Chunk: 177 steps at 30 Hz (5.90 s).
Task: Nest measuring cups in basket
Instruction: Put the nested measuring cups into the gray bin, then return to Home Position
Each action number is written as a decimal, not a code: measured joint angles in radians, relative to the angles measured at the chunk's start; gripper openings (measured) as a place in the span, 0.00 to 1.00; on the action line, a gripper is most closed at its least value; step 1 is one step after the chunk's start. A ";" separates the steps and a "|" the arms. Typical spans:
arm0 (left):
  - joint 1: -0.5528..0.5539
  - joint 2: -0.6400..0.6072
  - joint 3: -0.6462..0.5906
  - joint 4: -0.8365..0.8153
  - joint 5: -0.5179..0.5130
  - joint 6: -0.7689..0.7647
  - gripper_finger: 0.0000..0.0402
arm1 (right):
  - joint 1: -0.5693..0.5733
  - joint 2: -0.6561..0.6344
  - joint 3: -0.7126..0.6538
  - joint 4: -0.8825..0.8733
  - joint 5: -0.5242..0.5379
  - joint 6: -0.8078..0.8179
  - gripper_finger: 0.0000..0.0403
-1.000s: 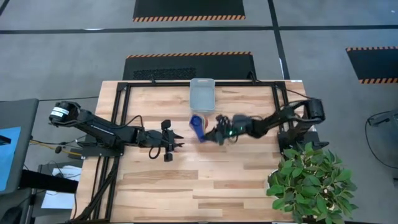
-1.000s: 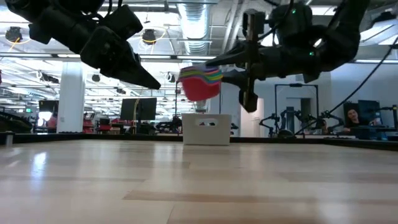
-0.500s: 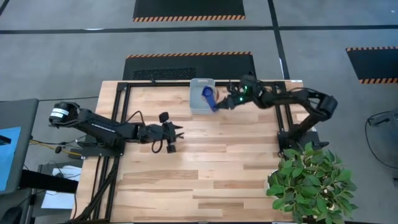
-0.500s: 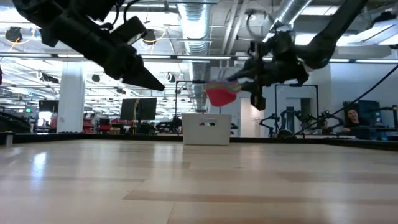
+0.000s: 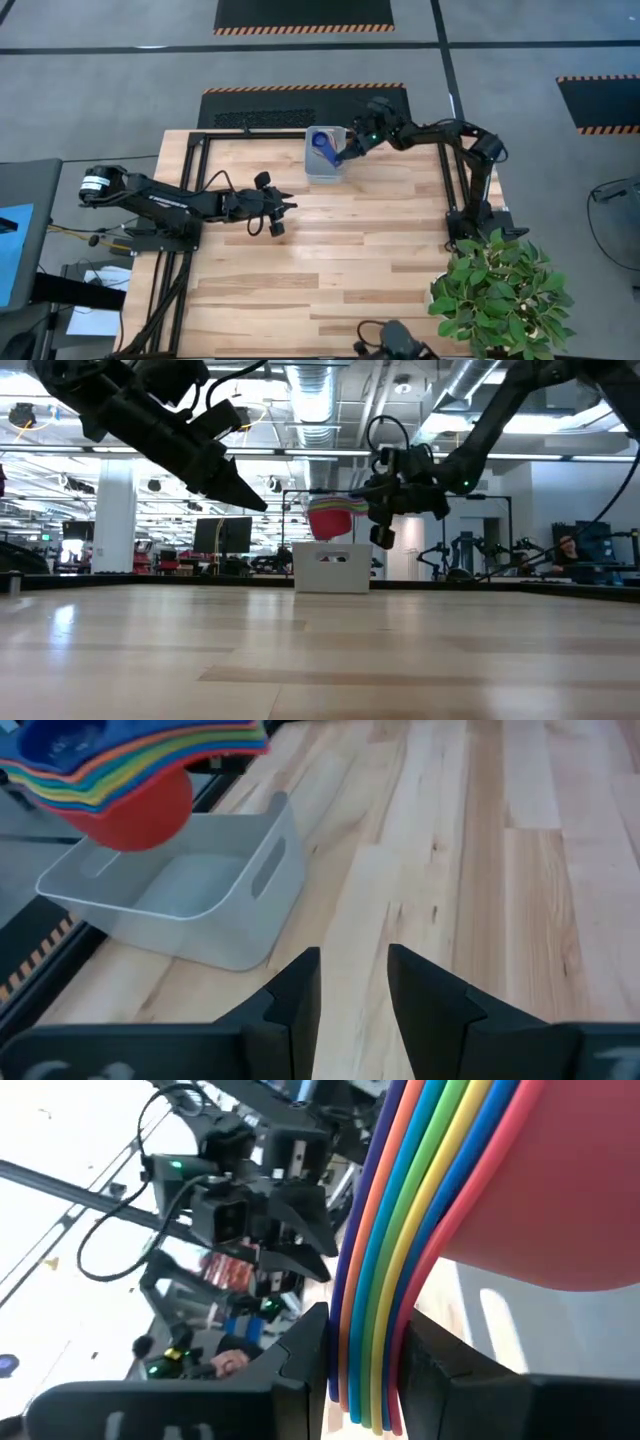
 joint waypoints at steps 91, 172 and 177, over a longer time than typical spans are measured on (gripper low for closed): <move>-0.051 -0.264 0.000 -0.269 -0.037 -0.256 0.19 | 0.020 -0.169 0.076 -0.583 0.759 -0.626 0.63; -0.117 -0.875 -0.491 -0.186 -0.282 -0.183 0.00 | 0.721 -1.887 -1.042 -0.505 1.252 -0.714 0.06; -0.141 -0.876 -0.492 -0.040 -0.216 -0.131 0.00 | 0.705 -1.878 -1.042 -0.466 1.255 -0.708 0.09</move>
